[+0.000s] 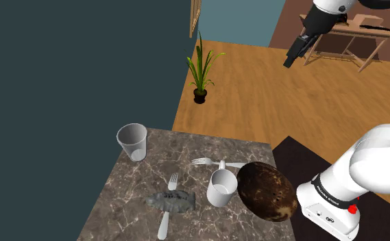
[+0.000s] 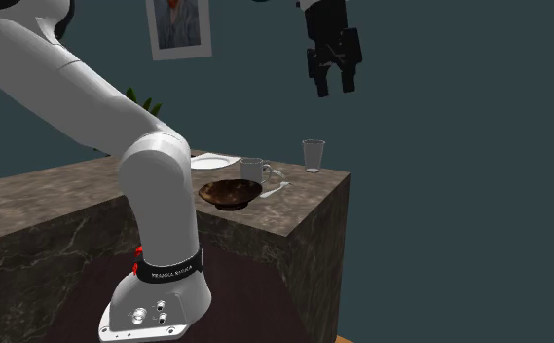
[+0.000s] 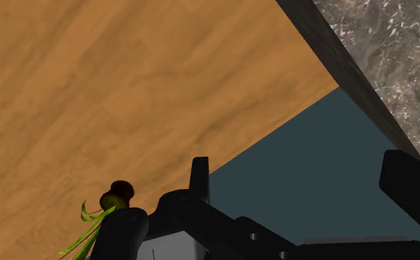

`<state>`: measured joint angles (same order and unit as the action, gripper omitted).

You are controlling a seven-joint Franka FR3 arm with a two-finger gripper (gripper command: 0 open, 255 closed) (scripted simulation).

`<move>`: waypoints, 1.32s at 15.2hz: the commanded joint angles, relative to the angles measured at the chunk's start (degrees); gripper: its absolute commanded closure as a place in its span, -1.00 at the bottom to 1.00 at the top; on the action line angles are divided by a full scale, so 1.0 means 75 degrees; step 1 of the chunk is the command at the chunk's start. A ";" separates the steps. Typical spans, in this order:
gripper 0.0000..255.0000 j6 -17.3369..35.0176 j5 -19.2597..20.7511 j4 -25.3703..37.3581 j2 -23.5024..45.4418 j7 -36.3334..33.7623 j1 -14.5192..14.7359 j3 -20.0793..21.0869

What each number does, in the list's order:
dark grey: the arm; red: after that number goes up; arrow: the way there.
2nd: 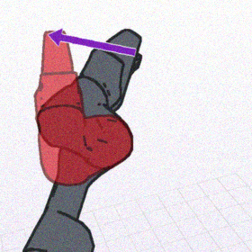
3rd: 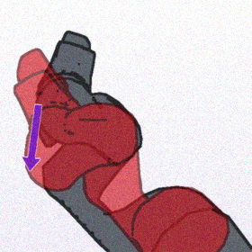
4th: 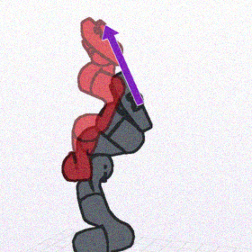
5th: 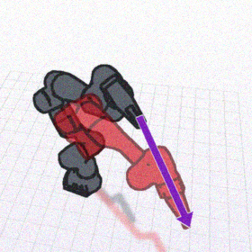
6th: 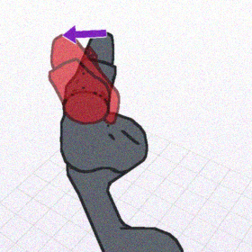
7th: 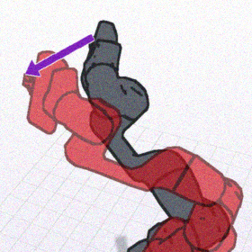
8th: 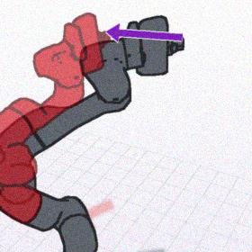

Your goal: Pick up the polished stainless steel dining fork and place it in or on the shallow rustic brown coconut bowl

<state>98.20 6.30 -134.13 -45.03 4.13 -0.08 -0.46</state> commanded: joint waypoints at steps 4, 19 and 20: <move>-1.00 0.0434 -0.0196 -0.0486 -0.0004 -0.0255 0.0212 0.0323; -1.00 0.2931 -0.1146 -0.2020 0.1122 -0.1594 0.1366 0.2139; -1.00 0.3116 -0.1191 -0.2063 0.1271 -0.1693 0.1434 0.2273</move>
<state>120.17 -2.18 -149.04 -36.35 -7.74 10.04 15.52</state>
